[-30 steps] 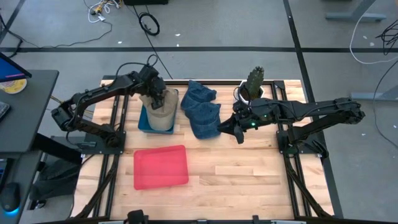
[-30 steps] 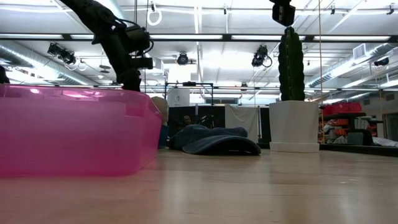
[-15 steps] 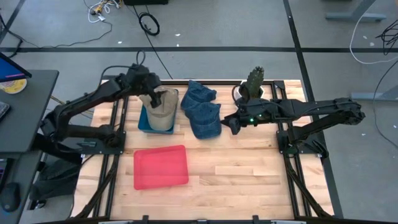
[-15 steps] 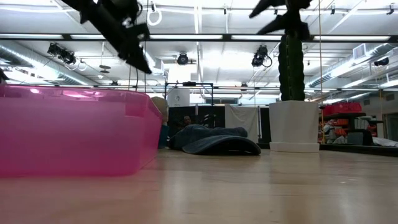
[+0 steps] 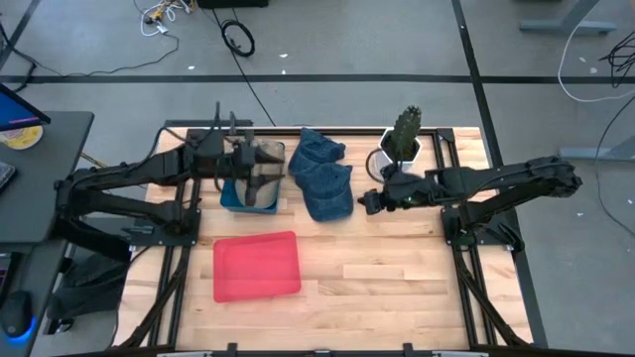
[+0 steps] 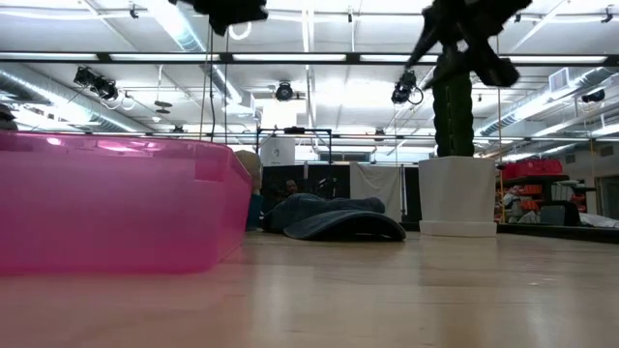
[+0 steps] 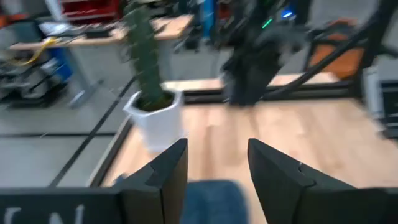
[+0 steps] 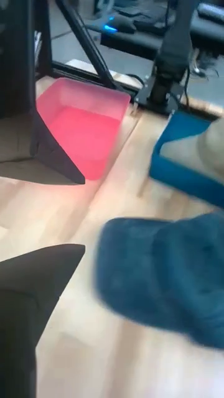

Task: Pick & Place hat
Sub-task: Put the bottom blue cap into the pink bin

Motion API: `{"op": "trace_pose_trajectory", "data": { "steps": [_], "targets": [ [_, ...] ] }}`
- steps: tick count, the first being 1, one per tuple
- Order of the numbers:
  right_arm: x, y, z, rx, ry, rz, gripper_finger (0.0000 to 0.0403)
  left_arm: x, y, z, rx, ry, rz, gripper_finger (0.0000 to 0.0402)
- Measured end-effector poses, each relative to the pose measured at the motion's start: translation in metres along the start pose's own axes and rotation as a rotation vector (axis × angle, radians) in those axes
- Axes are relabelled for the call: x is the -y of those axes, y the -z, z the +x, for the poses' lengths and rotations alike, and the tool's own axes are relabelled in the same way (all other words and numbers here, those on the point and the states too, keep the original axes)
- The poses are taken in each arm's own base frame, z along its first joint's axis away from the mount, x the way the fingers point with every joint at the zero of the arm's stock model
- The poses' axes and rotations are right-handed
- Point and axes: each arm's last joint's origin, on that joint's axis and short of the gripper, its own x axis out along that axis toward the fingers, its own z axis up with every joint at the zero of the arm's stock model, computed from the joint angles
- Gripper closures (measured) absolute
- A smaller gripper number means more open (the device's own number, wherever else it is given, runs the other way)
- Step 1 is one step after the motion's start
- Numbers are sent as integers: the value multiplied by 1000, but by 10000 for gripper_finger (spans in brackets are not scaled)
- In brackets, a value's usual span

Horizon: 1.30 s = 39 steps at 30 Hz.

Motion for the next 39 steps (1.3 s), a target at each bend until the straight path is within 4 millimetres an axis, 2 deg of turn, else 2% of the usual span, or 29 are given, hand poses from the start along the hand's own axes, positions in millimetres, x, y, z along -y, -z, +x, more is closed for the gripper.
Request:
{"op": "trace_pose_trajectory", "data": {
  "steps": [5,9,13,16,20,26,30,39],
  "targets": [
    [12,25,13,-27,-11,195,259,18,-3,1,19,68,-49,251],
    [25,44,27,-8,-69,376,273,25,-6,1,41,50,-27,262],
    [44,58,41,12,-131,531,270,27,-10,0,83,52,-7,264],
    [56,65,48,34,-192,637,252,27,-12,0,101,44,-8,264],
    [63,70,56,51,-218,684,210,26,-13,0,109,24,-8,264],
    [63,77,76,60,-208,688,134,26,-13,0,111,18,-8,264],
    [68,83,91,106,-174,745,98,26,-13,0,112,18,-9,264],
    [75,96,124,151,-183,852,83,26,-13,0,112,16,-17,264]
  ]
}}
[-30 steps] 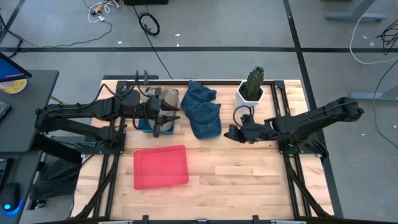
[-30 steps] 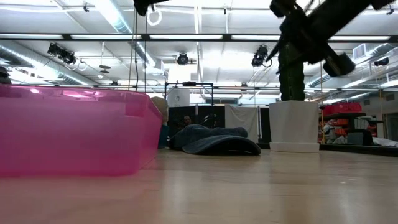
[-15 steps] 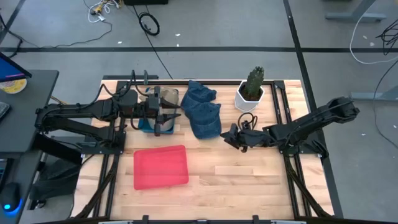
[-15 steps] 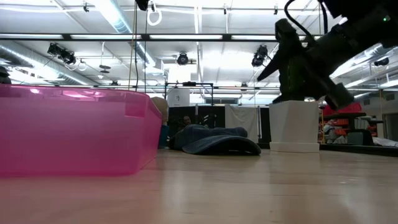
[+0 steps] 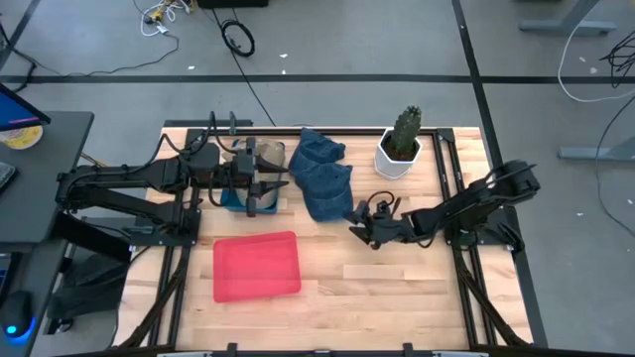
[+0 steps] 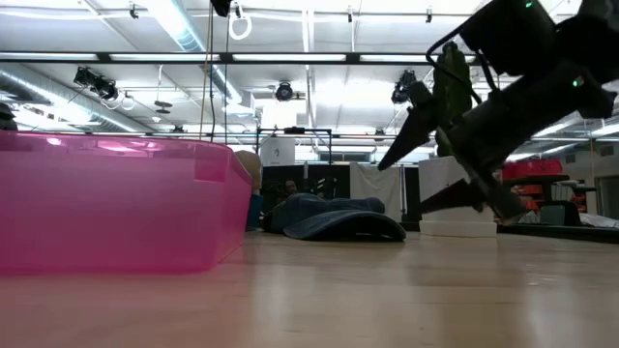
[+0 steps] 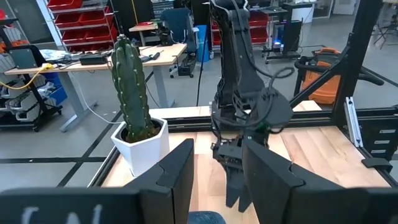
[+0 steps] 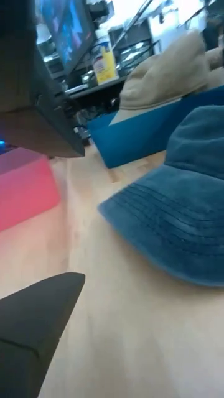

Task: Pick & Place hat
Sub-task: Put the bottom blue cap into the pink bin

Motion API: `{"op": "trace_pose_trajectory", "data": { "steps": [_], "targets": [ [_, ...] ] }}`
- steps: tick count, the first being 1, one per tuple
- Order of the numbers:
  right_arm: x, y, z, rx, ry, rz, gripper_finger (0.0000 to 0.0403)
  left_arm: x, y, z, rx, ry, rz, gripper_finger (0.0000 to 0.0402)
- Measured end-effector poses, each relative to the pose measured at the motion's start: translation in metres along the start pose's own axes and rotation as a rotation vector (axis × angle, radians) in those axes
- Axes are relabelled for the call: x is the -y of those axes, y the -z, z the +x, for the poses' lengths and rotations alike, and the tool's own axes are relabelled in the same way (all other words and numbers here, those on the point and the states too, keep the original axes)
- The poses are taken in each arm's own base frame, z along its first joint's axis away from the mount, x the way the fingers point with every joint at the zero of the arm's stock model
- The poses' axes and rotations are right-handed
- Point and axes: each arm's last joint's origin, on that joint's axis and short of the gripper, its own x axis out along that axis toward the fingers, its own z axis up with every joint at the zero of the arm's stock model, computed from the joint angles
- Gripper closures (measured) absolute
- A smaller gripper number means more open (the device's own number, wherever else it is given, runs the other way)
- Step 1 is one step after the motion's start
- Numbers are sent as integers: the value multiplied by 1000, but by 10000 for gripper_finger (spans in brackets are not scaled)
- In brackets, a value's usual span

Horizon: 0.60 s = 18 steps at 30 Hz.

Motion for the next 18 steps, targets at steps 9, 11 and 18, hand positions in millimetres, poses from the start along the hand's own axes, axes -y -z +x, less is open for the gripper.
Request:
{"op": "trace_pose_trajectory", "data": {
  "steps": [9,11,18],
  "targets": [
    [12,-7,24,100,-78,63,103,0,0,0,-1,-8,-44,264],
    [12,-8,29,119,-98,86,112,0,0,0,-1,-8,-60,264],
    [2,-10,41,167,-101,56,155,1,0,0,0,-1,-83,264]
  ]
}}
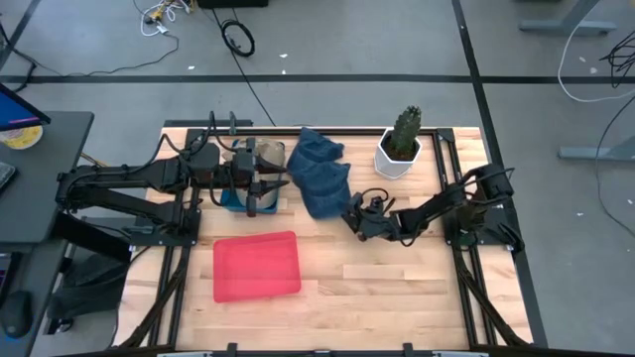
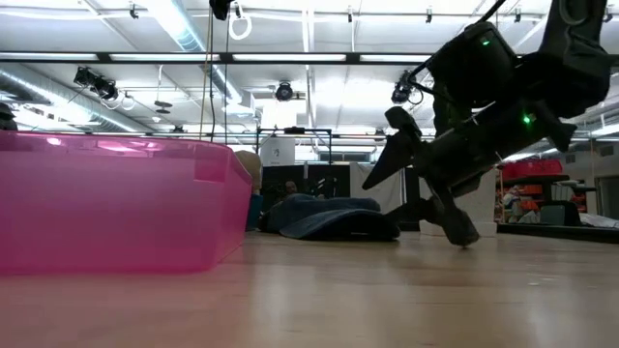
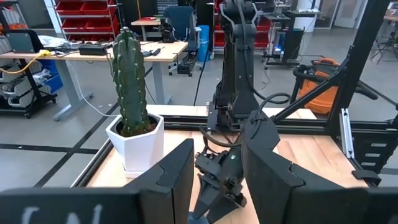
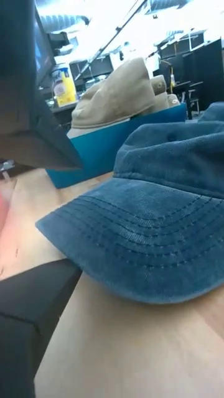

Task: Pick & Place hat
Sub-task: Put the bottom blue cap into the pink bin

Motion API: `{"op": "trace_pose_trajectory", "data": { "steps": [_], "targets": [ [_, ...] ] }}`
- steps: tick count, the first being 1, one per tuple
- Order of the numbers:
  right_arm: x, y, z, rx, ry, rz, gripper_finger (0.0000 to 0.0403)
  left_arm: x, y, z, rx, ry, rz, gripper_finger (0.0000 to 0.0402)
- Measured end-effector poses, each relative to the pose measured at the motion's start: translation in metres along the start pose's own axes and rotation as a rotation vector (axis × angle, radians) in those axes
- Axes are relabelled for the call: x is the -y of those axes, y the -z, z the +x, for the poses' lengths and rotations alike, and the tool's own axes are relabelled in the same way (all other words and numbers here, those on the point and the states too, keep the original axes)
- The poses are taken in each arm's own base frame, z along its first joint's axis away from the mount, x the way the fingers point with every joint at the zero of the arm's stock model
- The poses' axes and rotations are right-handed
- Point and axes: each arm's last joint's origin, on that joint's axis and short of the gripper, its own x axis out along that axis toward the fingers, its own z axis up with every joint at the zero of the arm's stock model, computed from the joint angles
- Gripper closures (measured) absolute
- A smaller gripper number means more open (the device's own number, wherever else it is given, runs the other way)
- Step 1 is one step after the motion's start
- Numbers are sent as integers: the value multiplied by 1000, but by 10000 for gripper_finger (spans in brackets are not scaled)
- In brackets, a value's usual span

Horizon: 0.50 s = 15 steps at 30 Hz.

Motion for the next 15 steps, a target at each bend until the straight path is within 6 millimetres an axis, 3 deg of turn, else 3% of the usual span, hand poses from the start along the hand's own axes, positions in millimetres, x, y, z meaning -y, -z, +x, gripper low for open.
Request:
{"op": "trace_pose_trajectory", "data": {
  "steps": [5,12,15],
  "targets": [
    [0,-2,2,19,14,-8,225,0,0,0,-1,0,-2,264],
    [0,-3,2,35,8,-38,379,0,0,0,-1,0,-2,264],
    [-2,-3,2,41,-12,-44,387,0,0,0,-1,0,-2,264]
  ]
}}
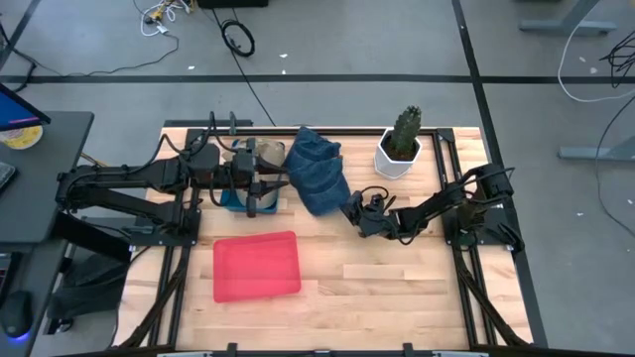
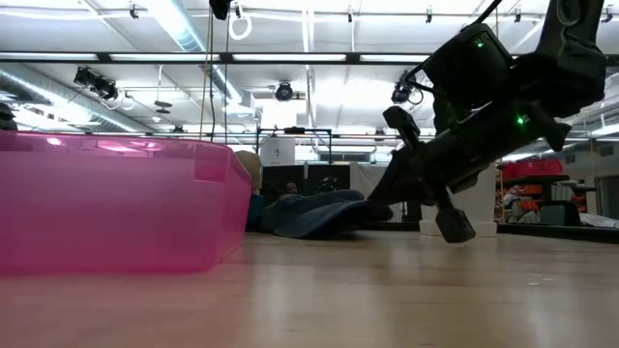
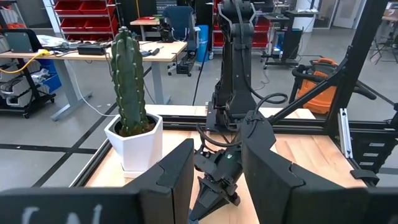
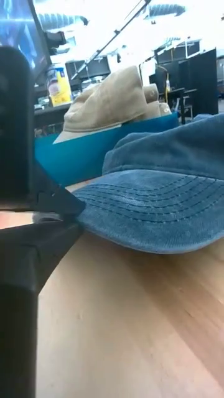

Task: Pick & Place hat
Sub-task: Put the bottom blue cap into the pink bin

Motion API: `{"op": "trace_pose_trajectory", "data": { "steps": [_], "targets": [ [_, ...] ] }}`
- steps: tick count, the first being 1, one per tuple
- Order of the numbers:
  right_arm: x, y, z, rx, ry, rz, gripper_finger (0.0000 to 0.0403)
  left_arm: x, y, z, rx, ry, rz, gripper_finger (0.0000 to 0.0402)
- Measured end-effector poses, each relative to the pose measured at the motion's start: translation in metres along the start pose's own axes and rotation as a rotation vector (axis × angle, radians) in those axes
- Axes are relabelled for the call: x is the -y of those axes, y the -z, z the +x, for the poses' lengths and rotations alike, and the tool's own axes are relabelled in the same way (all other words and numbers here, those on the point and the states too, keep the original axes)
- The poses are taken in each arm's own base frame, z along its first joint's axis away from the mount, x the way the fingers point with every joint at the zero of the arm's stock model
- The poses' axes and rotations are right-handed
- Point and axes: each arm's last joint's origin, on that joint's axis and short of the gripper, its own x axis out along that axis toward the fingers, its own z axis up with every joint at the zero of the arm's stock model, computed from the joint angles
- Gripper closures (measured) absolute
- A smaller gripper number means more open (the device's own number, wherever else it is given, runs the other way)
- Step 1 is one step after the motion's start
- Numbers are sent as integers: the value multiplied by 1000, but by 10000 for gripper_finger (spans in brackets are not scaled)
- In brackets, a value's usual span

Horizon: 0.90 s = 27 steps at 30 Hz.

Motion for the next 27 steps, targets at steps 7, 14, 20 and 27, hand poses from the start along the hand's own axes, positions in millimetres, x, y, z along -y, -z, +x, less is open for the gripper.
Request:
{"op": "trace_pose_trajectory", "data": {
  "steps": [7,14,20,27],
  "targets": [
    [-9,4,-6,-22,-50,-6,398,0,0,0,0,0,4,264],
    [-35,4,-20,-48,-128,-83,401,0,0,0,0,0,7,264],
    [-61,2,-37,-70,-212,-158,402,0,0,0,0,0,7,264],
    [-91,-3,-61,-116,-322,-300,403,0,0,0,0,-1,7,264]
  ]
}}
